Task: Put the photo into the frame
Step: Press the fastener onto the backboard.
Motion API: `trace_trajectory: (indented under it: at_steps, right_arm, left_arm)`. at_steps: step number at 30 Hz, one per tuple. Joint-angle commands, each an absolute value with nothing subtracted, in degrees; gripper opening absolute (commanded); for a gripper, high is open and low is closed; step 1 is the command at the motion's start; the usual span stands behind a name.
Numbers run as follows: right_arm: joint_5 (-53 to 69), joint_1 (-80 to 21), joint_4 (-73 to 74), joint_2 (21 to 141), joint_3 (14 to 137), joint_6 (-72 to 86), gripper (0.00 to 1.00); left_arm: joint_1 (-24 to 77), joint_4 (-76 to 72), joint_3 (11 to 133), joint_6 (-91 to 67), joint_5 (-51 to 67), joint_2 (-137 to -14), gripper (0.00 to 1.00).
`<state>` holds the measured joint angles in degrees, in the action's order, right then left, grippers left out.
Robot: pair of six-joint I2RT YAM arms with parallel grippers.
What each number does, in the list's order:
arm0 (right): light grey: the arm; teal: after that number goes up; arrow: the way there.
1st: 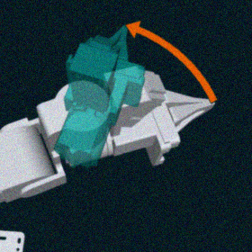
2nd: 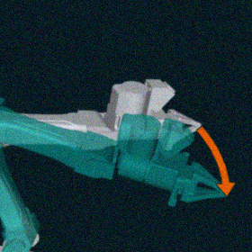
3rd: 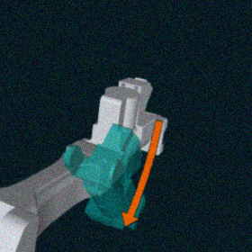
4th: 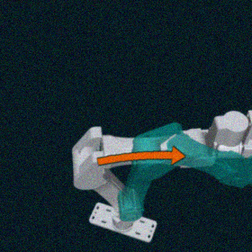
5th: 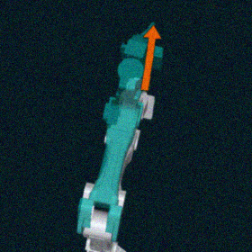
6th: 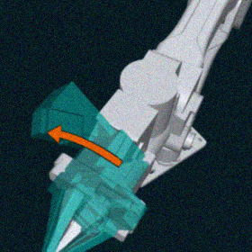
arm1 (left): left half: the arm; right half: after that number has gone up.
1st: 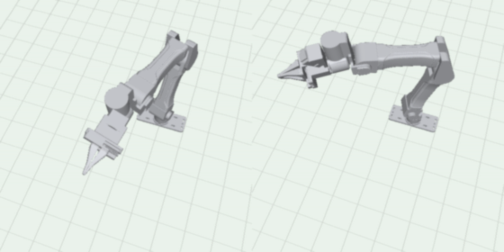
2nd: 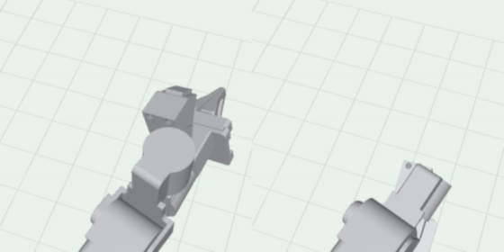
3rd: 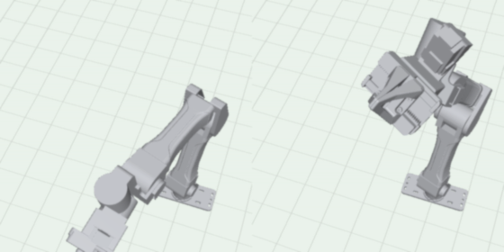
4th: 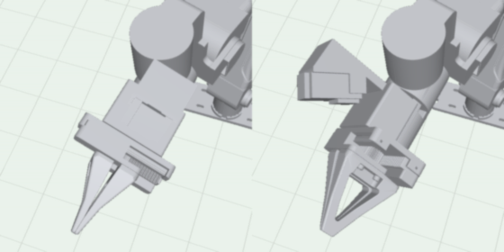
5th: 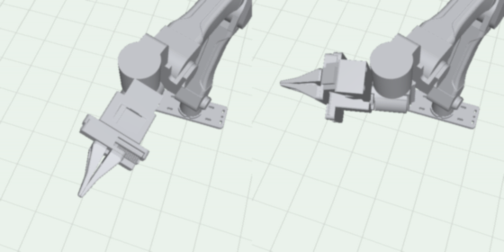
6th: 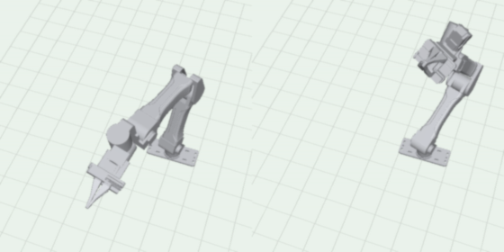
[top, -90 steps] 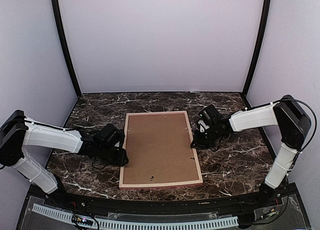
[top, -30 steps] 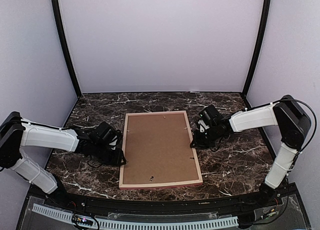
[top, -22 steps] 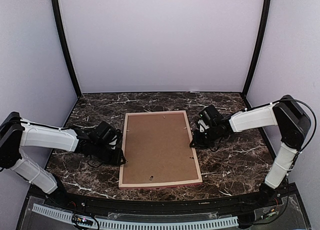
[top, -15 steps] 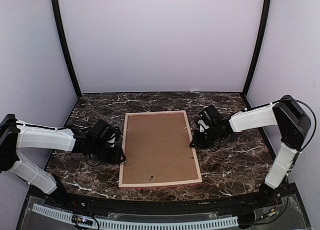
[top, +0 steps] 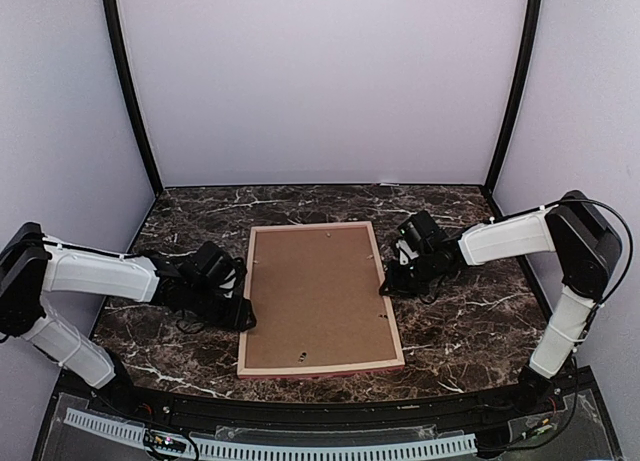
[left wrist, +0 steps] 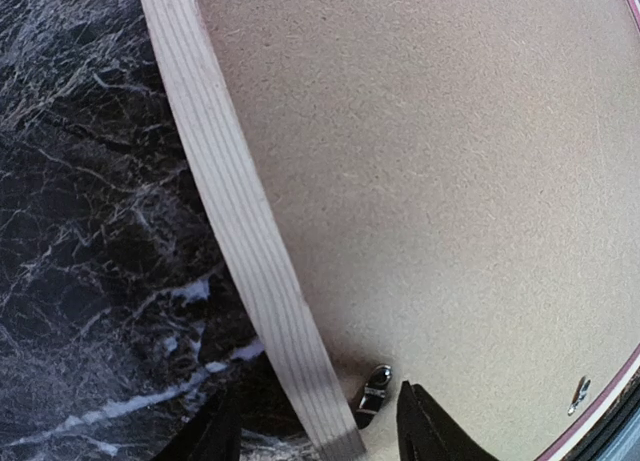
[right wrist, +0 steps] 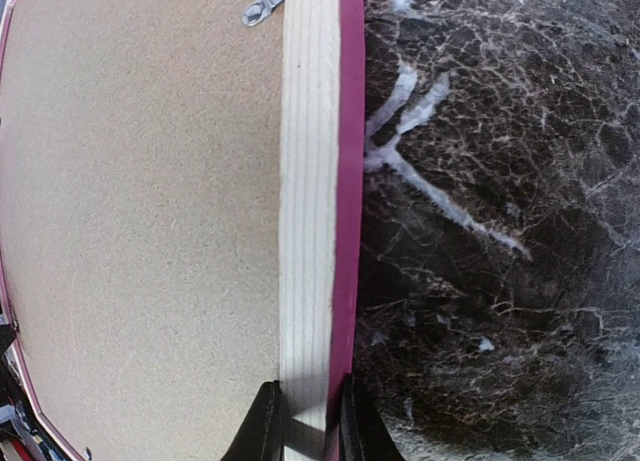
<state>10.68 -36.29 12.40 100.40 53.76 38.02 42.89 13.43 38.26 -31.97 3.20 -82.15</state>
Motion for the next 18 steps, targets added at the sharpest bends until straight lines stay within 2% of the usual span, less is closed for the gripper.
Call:
trace_trajectory:
  at_steps: [1, 18]
  right_arm:
    - [11.0, -35.9, 13.1, 104.4, 51.1, 38.6, 0.04]
    - [11.6, -36.0, 12.4, 104.8, 50.9, 38.6, 0.04]
  left_arm:
    - [43.7, 14.6, 40.5, -29.5, 2.6, -83.4, 0.55]
    - [44.3, 16.2, 40.8, -28.7, -1.3, -84.6, 0.35]
